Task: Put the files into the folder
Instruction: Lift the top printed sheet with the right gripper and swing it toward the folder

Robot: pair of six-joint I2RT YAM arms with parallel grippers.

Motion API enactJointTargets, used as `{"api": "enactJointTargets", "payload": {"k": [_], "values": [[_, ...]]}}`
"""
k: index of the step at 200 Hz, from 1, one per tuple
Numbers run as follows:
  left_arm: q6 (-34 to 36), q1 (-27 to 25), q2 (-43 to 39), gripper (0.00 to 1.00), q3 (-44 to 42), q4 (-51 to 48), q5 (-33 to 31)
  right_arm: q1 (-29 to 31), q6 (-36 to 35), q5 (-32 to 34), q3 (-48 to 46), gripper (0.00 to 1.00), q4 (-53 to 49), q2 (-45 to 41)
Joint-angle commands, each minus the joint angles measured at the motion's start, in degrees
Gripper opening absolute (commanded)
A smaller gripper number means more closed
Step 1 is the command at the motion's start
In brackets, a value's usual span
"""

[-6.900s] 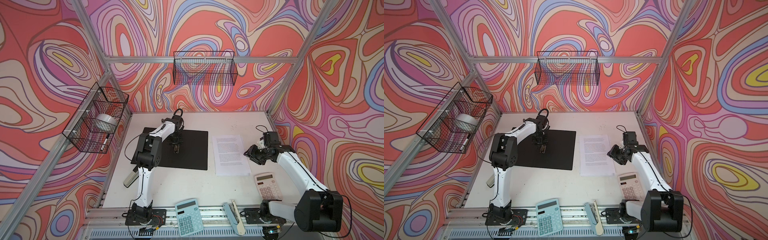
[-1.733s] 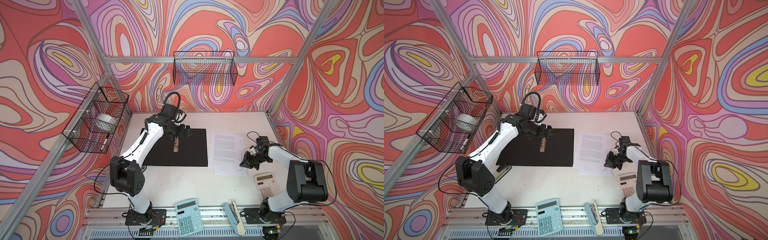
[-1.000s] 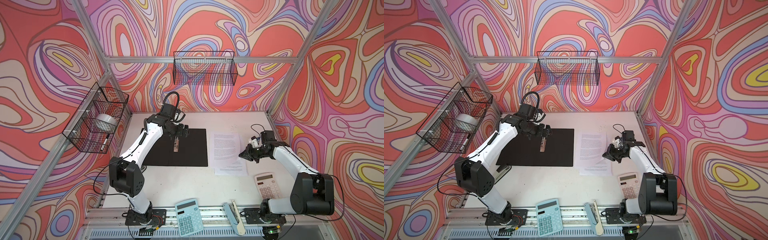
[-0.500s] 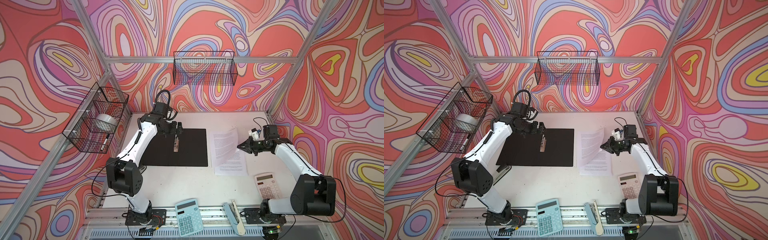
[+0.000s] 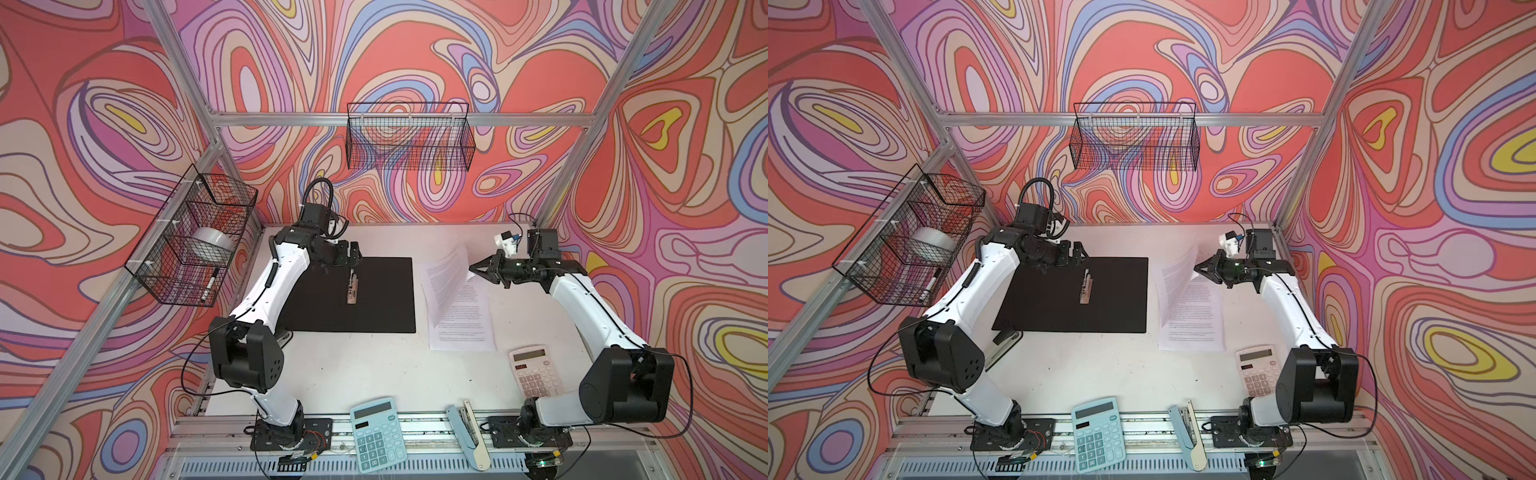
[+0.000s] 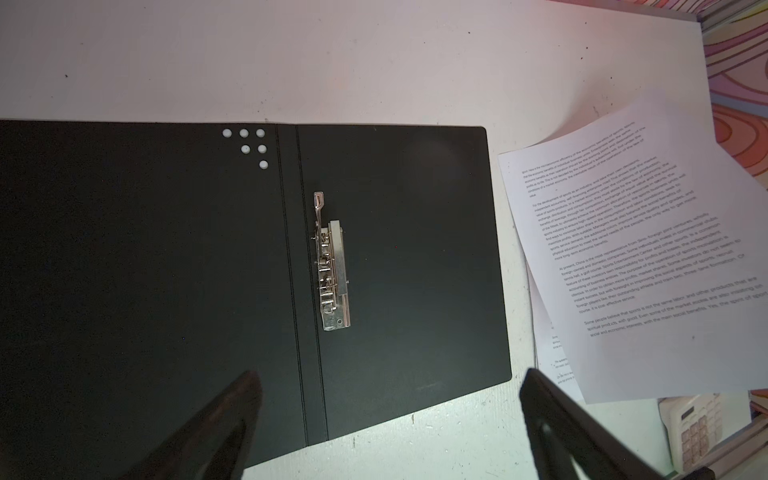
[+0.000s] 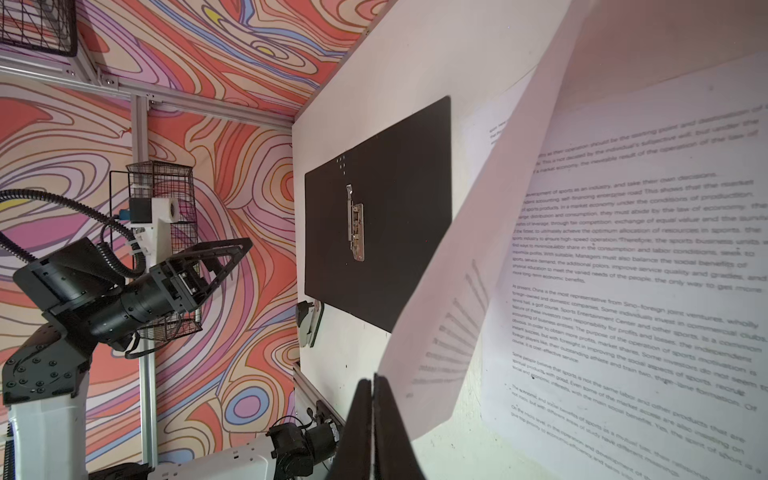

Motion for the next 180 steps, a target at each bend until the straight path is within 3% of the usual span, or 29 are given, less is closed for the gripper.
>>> {"api": "enactJointTargets", "payload": {"k": [1, 95, 180], "values": [[-0.48, 0.3, -1.46, 0.97, -0.35, 0.19, 0.86, 2.15, 0.97, -0.03, 3.01, 0.0, 1.32, 1.58], [-3.88, 0.44, -0.41, 1.0, -4.79, 2.41, 7.47, 11.55, 5.33, 3.16, 16.43, 0.0, 3.68, 7.82], [-3.86, 0.65, -0.12, 1.0, -3.77, 2.28, 5.55, 17.08, 8.56, 4.12, 28.07, 0.0, 6.68, 12.84]]}}
